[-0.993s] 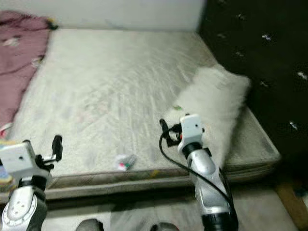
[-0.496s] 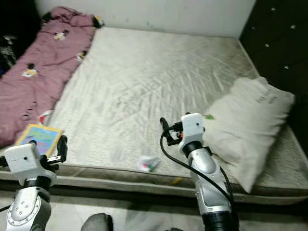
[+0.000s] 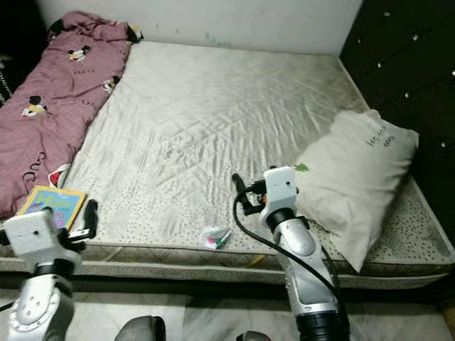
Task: Clean up the room
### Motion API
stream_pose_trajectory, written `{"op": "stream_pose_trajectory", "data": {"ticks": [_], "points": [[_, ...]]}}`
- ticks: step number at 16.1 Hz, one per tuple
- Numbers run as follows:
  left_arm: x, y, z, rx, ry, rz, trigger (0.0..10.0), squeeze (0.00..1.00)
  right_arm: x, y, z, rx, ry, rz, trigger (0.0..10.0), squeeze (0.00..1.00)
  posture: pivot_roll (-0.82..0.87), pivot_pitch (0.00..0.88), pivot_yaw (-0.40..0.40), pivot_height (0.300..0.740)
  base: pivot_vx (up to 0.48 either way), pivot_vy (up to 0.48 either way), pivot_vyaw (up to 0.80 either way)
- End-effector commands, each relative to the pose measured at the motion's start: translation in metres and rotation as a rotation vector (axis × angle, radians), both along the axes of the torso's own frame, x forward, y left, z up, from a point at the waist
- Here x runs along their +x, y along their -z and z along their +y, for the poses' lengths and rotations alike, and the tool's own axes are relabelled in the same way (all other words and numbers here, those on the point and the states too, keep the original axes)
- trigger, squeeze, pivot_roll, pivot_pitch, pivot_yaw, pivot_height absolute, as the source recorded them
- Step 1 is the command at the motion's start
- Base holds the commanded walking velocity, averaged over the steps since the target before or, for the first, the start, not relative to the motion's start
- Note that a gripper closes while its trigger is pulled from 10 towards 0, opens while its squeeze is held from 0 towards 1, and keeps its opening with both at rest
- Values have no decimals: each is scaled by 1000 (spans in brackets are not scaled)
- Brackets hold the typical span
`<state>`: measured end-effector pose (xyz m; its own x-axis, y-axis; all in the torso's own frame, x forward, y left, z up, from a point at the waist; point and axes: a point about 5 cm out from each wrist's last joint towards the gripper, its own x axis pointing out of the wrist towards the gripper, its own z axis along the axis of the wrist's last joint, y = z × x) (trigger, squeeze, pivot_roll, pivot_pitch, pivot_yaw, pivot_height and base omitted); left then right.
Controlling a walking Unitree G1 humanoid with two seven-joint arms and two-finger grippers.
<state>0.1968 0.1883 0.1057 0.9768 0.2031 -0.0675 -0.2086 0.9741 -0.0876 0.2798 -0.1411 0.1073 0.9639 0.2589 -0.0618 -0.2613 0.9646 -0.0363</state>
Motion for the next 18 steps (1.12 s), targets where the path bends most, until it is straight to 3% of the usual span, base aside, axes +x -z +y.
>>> {"op": "stream_pose_trajectory", "data": {"ticks": [1, 6, 18], "points": [[1, 2, 1, -3, 6, 16, 10000, 0, 1, 2, 1, 4, -1, 15, 10000, 0, 106, 68, -46, 740, 0, 480, 0], [2, 1, 2, 3, -2, 8, 10000, 0, 2, 1, 0, 5, -1, 10, 10000, 0, 106, 70, -46, 740, 0, 480, 0], [3, -3, 1, 1, 19, -28, 10000, 0, 2, 3, 1, 7, -7, 17, 10000, 0, 109, 56, -48, 740, 0, 0, -57]]}}
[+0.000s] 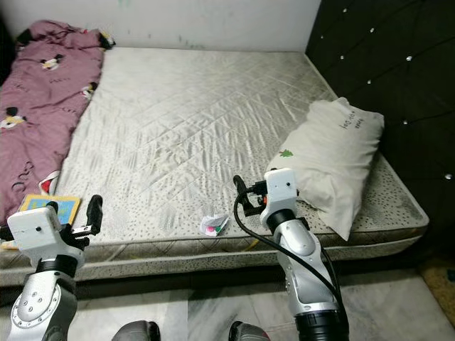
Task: Clean up the room
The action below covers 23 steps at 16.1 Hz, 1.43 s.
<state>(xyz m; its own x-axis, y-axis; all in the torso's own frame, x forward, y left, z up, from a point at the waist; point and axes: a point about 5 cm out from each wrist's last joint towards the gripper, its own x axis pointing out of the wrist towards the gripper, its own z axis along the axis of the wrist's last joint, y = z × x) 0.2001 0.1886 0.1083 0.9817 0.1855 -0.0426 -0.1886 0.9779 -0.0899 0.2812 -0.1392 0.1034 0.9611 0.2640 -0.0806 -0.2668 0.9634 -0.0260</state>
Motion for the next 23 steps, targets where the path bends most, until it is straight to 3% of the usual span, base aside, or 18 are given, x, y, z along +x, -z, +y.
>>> {"op": "stream_pose_trajectory", "data": {"ticks": [1, 9, 17, 23], "points": [[-1, 0, 0, -2, 4, -3, 10000, 0, 1, -1, -1, 1, -2, -5, 10000, 0, 109, 56, -48, 740, 244, 0, 0], [1, -1, 0, -3, 9, -6, 10000, 0, 3, -2, 0, 2, 0, -8, 10000, 0, 108, 68, -46, 740, 279, 0, 0], [3, 0, 0, -10, 3, -2, 10000, 0, 3, -2, 0, 8, 4, -4, 10000, 0, 109, 67, -46, 740, 0, 0, 0], [3, -2, -5, -11, 34, -19, 10000, 0, 4, -1, 0, 10, 5, -5, 10000, 0, 107, 65, -44, 740, 120, 0, -496]]}}
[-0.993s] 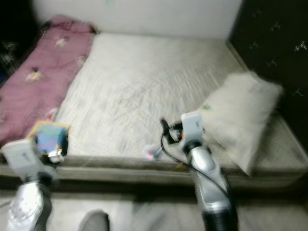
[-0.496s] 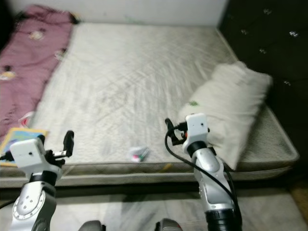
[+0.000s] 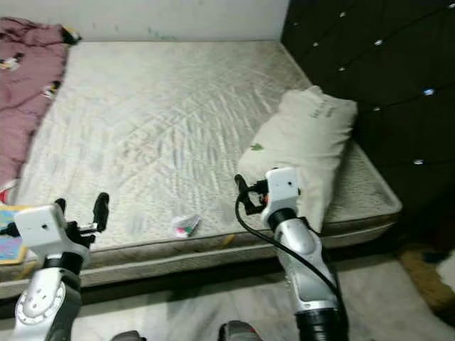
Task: Clean up the room
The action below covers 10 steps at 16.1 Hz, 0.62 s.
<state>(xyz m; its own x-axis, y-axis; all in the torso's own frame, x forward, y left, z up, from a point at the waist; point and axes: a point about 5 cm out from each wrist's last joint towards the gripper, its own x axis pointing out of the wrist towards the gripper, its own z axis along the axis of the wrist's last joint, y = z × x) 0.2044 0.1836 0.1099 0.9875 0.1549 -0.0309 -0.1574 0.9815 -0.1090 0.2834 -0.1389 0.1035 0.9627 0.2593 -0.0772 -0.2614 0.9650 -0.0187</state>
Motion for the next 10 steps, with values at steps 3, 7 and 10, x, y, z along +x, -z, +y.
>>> {"op": "stream_pose_trajectory", "data": {"ticks": [3, 7, 10], "points": [[-1, -1, 1, 4, 5, -5, 10000, 0, 1, -1, 0, 1, -2, -5, 10000, 0, 107, 64, -44, 740, 380, 0, 0], [-1, -1, 0, 5, 10, -6, 10000, 0, 2, -1, -1, -1, -2, -6, 10000, 0, 108, 60, -44, 740, 308, 0, 0], [-1, 0, 0, 3, 10, -2, 10000, 0, 2, -1, -1, -3, -4, -6, 10000, 0, 110, 55, -46, 740, 94, 0, 0]]}}
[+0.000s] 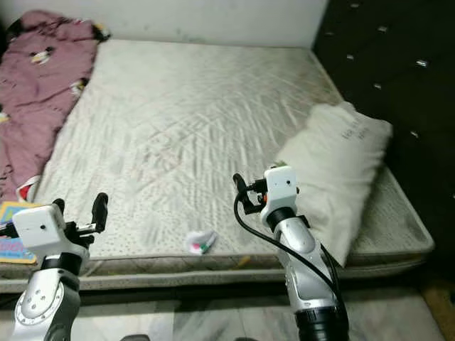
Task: Clean up the room
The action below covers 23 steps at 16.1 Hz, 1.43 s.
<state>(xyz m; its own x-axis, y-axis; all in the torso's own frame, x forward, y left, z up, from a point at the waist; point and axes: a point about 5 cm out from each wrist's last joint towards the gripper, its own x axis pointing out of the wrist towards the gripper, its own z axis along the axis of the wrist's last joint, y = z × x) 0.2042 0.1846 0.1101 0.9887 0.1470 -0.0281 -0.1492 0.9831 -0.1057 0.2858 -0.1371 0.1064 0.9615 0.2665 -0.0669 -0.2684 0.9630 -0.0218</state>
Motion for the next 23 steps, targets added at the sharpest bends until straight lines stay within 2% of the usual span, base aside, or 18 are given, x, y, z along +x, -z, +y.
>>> {"op": "stream_pose_trajectory", "data": {"ticks": [1, 10, 23], "points": [[-1, 0, -1, 0, 0, 4, 10000, 0, -1, 2, -2, -3, 3, 5, 10000, 0, 110, 54, -46, 740, 0, 0, 0], [-2, 5, 3, 2, -62, 37, 10000, 0, -1, 3, -2, 5, -12, 8, 10000, 0, 113, 56, -47, 740, 0, 0, 0], [-5, 3, 6, -7, -83, 52, 10000, 0, -2, -1, 1, 33, -51, 5, 10000, 0, 110, 106, -48, 740, 0, 0, 0]]}}
